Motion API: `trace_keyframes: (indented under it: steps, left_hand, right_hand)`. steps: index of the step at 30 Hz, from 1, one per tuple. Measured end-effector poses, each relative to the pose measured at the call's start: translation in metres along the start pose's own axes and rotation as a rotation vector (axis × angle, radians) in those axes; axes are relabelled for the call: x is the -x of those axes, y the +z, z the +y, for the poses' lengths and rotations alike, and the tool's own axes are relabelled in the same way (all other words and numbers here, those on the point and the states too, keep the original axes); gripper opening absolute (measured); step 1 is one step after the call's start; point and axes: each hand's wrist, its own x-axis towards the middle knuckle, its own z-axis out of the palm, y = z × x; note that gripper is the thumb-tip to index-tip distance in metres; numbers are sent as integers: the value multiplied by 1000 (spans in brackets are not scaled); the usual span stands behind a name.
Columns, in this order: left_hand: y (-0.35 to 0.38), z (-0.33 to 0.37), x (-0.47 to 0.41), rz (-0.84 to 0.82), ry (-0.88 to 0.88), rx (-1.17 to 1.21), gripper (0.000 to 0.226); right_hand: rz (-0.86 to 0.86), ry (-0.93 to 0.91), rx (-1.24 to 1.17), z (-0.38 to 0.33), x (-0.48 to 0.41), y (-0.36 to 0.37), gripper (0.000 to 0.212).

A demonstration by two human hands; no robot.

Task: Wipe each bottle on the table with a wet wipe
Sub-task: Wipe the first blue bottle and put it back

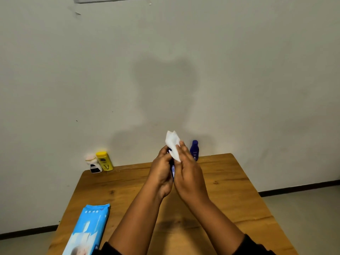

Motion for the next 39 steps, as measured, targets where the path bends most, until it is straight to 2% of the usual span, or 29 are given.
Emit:
trace_keyframes:
  steps: [4, 5, 6, 7, 8, 9, 10, 11, 12, 13, 16, 18, 23, 26, 29, 33, 36, 39]
  left_hand:
    - [-15, 8, -5, 49, -32, 174, 26]
    - [-15, 7, -9, 91, -57, 159, 32]
    - [-14, 3, -9, 17, -45, 127, 45]
    - [-13, -6, -12, -31, 68, 116, 59]
    - [-28, -17, -27, -47, 179, 174, 63]
    - [-30, -27, -33, -145, 177, 441, 58]
    - [-30, -26, -30, -78, 142, 464, 58]
    - [-22, -17, -26, 74, 45, 367, 51]
    - [-7, -12, -16, 22, -27, 305, 37]
    - [-10, -3, -10, -8, -106, 319, 40]
    - [-17, 8, -11, -12, -123, 374, 57]
    - [-13, 2, -10, 44, -145, 361, 64]
    - [-12, 2, -7, 93, 23, 230, 50]
    - [-12, 2, -4, 125, 47, 131, 48]
    - [-9, 3, 3, 44, 45, 39, 34]
    - [-2, -5, 11, 4, 60, -154, 26]
    - [1, -4, 15, 17, 116, -124, 24]
    - [-6, 4, 11, 104, 136, 69, 25]
  right_hand:
    - [-48, -95, 18, 13, 36, 9, 57]
    - [-29, -88, -24, 13, 42, 10, 56]
    - [-6, -77, -78, 12, 45, 11, 54]
    - [11, -62, -136, 9, 48, 11, 52]
    - [20, -52, -184, 7, 50, 12, 52]
    - [25, -53, -214, 3, 53, 12, 52]
    - [27, -57, -228, 1, 55, 13, 52]
    - [28, -60, -240, 0, 56, 13, 51]
    - [32, -58, -248, 0, 57, 13, 50]
    - [42, -53, -255, 1, 57, 13, 50]
    - [86, 15, -308, 5, 54, 9, 47]
    - [104, 49, -340, 5, 51, 7, 48]
    - [124, 55, -381, -4, 61, 11, 46]
    - [119, 79, -390, -4, 62, 10, 46]
    - [110, 91, -356, -4, 41, 2, 45]
    - [96, 131, -332, -8, 3, -11, 43]
    - [59, 148, -348, -9, -1, -13, 42]
    - [30, 117, -363, -8, 22, -9, 42]
